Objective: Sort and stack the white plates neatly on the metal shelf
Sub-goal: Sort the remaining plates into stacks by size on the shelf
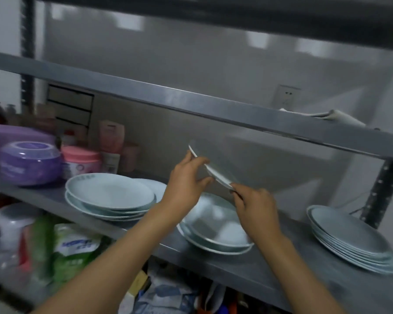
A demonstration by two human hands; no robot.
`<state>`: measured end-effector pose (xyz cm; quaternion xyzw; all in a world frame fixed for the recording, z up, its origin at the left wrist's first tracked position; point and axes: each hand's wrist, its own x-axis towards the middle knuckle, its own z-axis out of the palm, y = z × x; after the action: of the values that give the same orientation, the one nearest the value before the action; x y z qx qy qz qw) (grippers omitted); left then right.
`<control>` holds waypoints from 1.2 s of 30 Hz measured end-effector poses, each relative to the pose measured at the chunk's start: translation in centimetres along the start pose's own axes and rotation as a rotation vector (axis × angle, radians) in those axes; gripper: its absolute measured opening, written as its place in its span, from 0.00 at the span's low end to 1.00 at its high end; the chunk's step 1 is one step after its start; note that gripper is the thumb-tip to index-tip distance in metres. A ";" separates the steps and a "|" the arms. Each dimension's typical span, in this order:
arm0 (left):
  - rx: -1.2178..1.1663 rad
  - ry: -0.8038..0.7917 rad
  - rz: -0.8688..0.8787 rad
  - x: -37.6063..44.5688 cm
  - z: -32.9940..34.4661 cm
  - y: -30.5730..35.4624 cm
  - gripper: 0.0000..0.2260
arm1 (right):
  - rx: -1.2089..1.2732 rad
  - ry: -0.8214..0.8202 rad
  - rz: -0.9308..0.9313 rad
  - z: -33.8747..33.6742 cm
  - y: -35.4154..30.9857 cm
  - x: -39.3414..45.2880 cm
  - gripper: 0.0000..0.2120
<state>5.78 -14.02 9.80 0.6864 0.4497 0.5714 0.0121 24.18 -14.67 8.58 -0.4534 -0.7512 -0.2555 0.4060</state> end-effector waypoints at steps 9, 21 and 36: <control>0.438 0.099 -0.164 0.4 -11.0 -6.9 0.16 | -0.149 -0.245 -0.197 5.3 -8.7 3.8 0.06; 0.408 -0.111 -0.286 -1.4 -12.2 -10.4 0.18 | -0.236 -0.468 -0.415 9.1 -12.2 3.7 0.20; 0.588 -0.393 -0.065 -2.0 -9.7 -9.4 0.26 | 0.041 -0.507 -0.334 10.1 -12.8 2.4 0.10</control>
<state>-7.49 -14.54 6.62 0.7428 0.6055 0.2738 -0.0813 8.39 -11.85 4.94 -0.3643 -0.8978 -0.1821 0.1672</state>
